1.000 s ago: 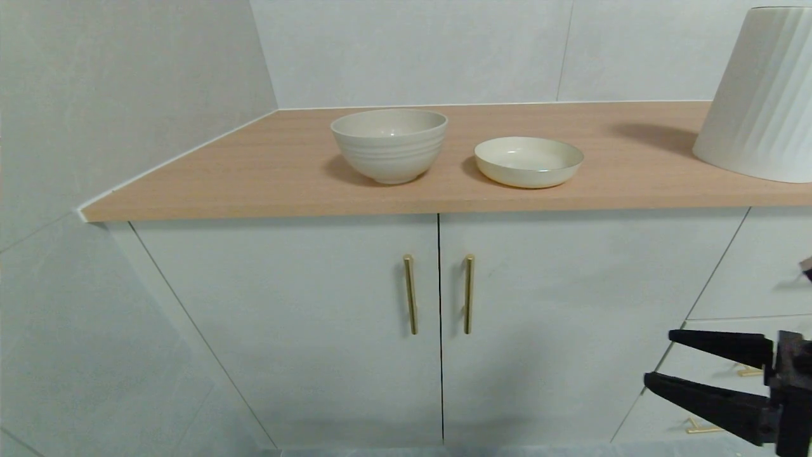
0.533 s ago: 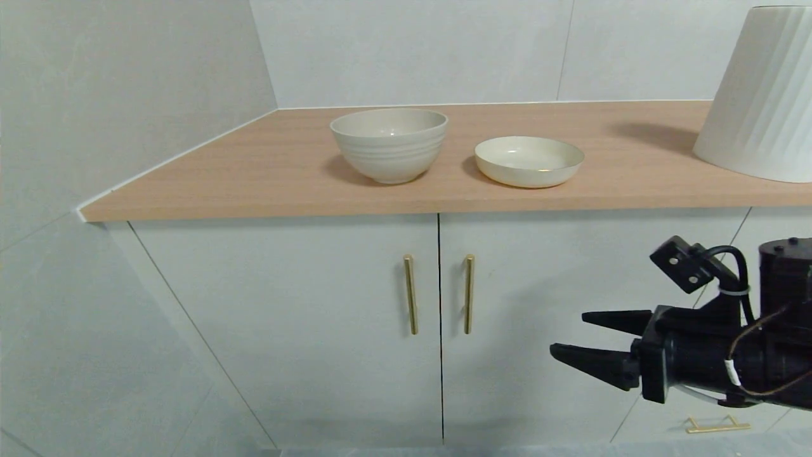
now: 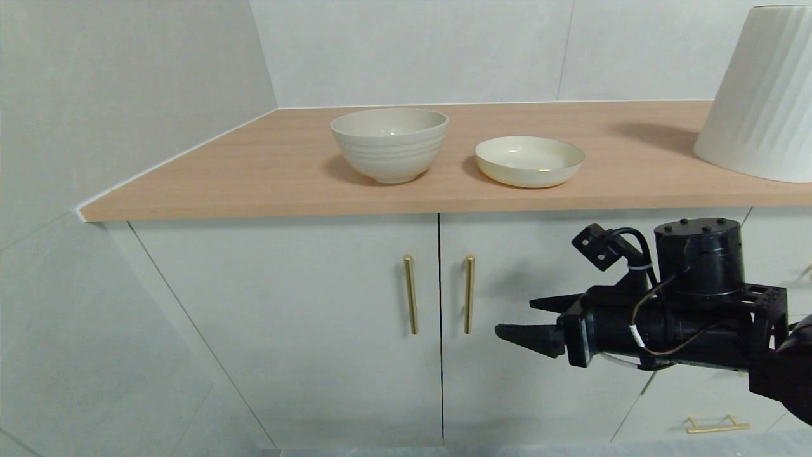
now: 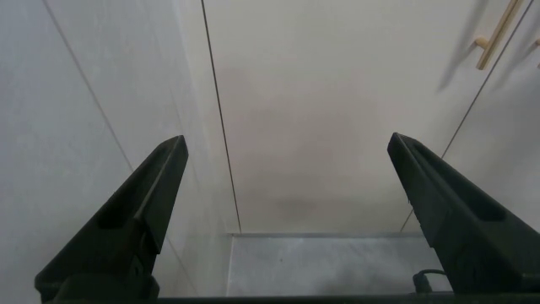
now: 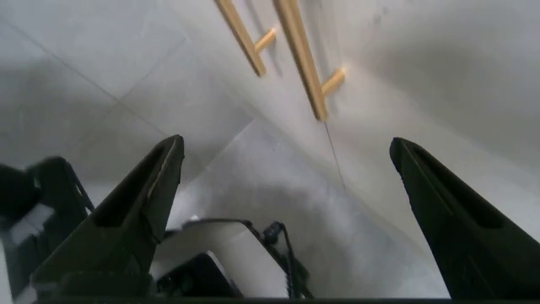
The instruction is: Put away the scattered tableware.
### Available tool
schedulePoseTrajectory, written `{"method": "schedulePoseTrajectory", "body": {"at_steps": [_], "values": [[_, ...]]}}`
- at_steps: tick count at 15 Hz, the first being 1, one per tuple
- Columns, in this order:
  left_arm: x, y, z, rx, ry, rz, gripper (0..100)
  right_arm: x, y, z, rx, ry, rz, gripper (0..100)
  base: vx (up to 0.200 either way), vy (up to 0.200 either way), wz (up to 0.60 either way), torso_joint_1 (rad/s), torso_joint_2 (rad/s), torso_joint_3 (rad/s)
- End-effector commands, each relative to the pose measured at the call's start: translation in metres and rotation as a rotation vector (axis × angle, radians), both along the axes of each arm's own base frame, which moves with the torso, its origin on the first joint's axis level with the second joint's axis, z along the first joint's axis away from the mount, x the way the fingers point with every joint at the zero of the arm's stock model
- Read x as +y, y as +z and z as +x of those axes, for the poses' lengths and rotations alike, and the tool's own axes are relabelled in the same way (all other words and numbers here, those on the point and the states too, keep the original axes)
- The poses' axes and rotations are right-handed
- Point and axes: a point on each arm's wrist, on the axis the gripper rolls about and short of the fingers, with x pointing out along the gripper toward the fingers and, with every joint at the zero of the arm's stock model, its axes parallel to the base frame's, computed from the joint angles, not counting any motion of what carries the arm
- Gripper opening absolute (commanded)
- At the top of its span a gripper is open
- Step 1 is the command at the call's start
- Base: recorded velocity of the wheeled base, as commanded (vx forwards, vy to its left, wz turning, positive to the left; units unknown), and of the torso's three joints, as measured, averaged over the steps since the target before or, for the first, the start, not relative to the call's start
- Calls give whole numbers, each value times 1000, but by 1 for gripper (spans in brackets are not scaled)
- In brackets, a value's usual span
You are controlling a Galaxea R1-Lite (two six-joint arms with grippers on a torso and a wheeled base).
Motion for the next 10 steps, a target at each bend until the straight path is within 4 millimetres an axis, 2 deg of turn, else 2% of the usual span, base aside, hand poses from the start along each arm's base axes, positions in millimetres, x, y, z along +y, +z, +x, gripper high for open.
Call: {"method": "schedulePoseTrajectory", "body": {"at_steps": [1,10], "values": [[0,0,0,0,0,0,100,10,-6,11,21,3,6,100,0,0,0,0,0,0],[0,0,0,0,0,0,100,51,-23,17,-1,0,70,100,0,0,0,0,0,0]]}}
